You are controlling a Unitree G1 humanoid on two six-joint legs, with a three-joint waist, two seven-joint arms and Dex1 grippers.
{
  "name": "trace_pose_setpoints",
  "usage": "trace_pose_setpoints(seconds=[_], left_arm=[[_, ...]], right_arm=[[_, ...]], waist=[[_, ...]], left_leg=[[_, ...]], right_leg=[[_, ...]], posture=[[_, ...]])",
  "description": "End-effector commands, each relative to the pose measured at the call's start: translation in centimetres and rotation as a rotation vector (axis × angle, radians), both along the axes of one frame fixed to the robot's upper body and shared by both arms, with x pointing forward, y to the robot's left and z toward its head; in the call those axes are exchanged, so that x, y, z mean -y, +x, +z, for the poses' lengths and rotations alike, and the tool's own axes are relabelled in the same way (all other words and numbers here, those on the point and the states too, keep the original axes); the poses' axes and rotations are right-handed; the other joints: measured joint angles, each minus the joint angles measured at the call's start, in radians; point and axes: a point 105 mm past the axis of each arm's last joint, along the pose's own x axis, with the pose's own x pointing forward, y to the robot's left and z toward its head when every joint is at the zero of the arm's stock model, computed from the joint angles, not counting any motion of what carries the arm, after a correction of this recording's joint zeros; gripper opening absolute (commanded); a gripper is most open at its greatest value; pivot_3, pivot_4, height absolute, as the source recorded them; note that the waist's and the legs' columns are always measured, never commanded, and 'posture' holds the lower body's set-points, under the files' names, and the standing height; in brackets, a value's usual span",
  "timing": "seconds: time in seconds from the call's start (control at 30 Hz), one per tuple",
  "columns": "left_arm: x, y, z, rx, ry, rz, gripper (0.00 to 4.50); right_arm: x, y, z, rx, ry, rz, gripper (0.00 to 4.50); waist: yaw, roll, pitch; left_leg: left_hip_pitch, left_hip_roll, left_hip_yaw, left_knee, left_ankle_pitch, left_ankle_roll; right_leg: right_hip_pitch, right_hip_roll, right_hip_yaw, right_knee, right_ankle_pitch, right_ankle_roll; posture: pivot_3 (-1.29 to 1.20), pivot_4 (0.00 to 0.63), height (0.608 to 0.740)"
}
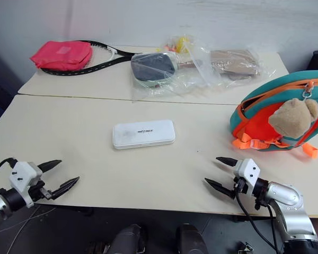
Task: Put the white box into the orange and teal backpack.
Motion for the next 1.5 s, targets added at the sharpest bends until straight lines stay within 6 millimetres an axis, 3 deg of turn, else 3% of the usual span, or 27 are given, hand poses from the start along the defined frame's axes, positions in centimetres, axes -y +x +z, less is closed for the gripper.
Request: trace_pose_setpoints(seconds=[0.03, 0.2, 0.3, 0.37, 0.5, 0.63, 0.73, 0.8, 0.87, 1.17, 1.3, 1.5], left_arm=[[-0.1, -0.1, 1.2, 0.04, 0.019, -0.007, 4.5], [0.3, 0.4, 2.1, 0.063, -0.037, 0.004, 4.5], [-0.1, 1.1, 1.9, -0.016, -0.047, 0.052, 4.5], [-0.5, 2.3, 2.4, 0.009, -0.079, 0.124, 4.5], [0.5, 5.4, 3.5, 0.085, -0.149, 0.218, 3.63], [2.4, 7.6, 3.8, 0.096, -0.208, 0.252, 2.37], [2.7, 8.9, 3.9, 0.103, -0.26, 0.314, 1.33], [3.5, 9.9, 3.4, 0.095, -0.273, 0.314, 0.79], [4.7, 10.8, 2.9, 0.081, -0.286, 0.29, 0.2], [8.3, 13.5, 1.9, 0.039, -0.252, 0.205, 0.2], [9.6, 13.8, 2.6, 0.054, -0.246, 0.151, 0.2], [10.1, 12.4, 1.8, 0.01, -0.205, 0.073, 0.2]], right_arm=[[0.0, 0.1, 0.5, 0.041, -0.007, 0.006, 4.47], [-0.4, 0.2, 0.7, 0.056, 0.003, 0.011, 4.47], [-2.5, 0.7, 2.5, 0.0, 0.161, 0.029, 4.47], [-4.5, 1.0, 3.8, -0.082, 0.264, 0.059, 4.08], [-7.4, 4.1, 4.5, -0.021, 0.172, -0.044, 2.91], [-7.8, 7.6, 4.7, 0.069, 0.135, -0.24, 1.54], [-8.6, 9.3, 3.8, 0.135, 0.04, -0.285, 0.41], [-9.1, 10.6, 3.0, 0.149, 0.014, -0.326, 0.0], [-9.5, 11.9, 2.7, 0.152, 0.028, -0.368, 0.0], [-10.7, 14.1, 2.7, 0.151, 0.021, -0.26, 0.0], [-12.3, 13.1, 2.8, 0.128, 0.031, -0.118, 0.0], [-13.8, 10.1, 2.6, 0.103, -0.008, 0.027, 0.0]], waist=[[0.001, 0.0, 0.0], [0.002, 0.0, 0.0], [0.001, 0.0, 0.0], [-0.003, 0.001, 0.0], [-0.001, 0.0, 0.0], [0.004, -0.001, 0.0], [0.004, -0.001, -0.001], [0.003, -0.001, -0.001], [-0.001, -0.002, -0.001], [-0.013, -0.002, -0.001], [-0.018, -0.002, -0.001], [-0.022, -0.002, -0.001]], left_leg=[[0.0, 0.0, 0.0, 0.0, 0.0, 0.0], [0.0, 0.0, 0.0, 0.0, 0.0, 0.0], [0.0, 0.0, 0.0, 0.001, 0.0, 0.0], [0.0, 0.0, 0.0, 0.001, 0.0, 0.0], [0.001, 0.0, -0.001, 0.002, 0.001, -0.001], [-0.002, -0.001, -0.001, 0.002, 0.003, -0.006], [-0.004, -0.001, 0.0, 0.003, 0.003, -0.007], [-0.006, -0.001, 0.001, 0.004, 0.003, -0.007], [-0.005, -0.001, 0.002, 0.005, 0.004, -0.007], [-0.004, 0.0, 0.003, 0.005, 0.007, -0.01], [-0.004, 0.0, 0.003, 0.005, 0.007, -0.01], [-0.005, 0.0, 0.003, 0.004, 0.007, -0.01]], right_leg=[[0.0, 0.0, 0.0, 0.0, 0.0, 0.0], [0.0, 0.0, 0.0, 0.0, 0.0, 0.0], [0.0, 0.0, 0.0, 0.001, 0.0, 0.0], [-0.001, 0.0, 0.0, 0.004, 0.0, 0.0], [-0.001, 0.0, 0.0, 0.006, 0.0, 0.0], [-0.004, 0.0, 0.0, 0.007, 0.0, 0.0], [-0.007, 0.0, 0.0, 0.01, 0.0, 0.0], [-0.008, 0.0, 0.001, 0.011, 0.0, 0.001], [-0.008, 0.0, 0.001, 0.01, 0.0, 0.001], [-0.01, 0.002, 0.002, 0.014, 0.0, 0.001], [-0.011, 0.002, 0.002, 0.014, 0.0, 0.001], [-0.01, 0.002, 0.002, 0.015, 0.0, 0.001]], posture=[[0.0, 0.15, 0.74], [0.0, 0.15, 0.74], [0.0, 0.15, 0.74], [0.0, 0.15, 0.74], [0.0, 0.15, 0.74], [0.0, 0.15, 0.74], [0.0, 0.15, 0.74], [0.0, 0.15, 0.74], [0.0, 0.15, 0.74], [0.0, 0.15, 0.74], [0.0, 0.15, 0.74], [0.0, 0.15, 0.74]])
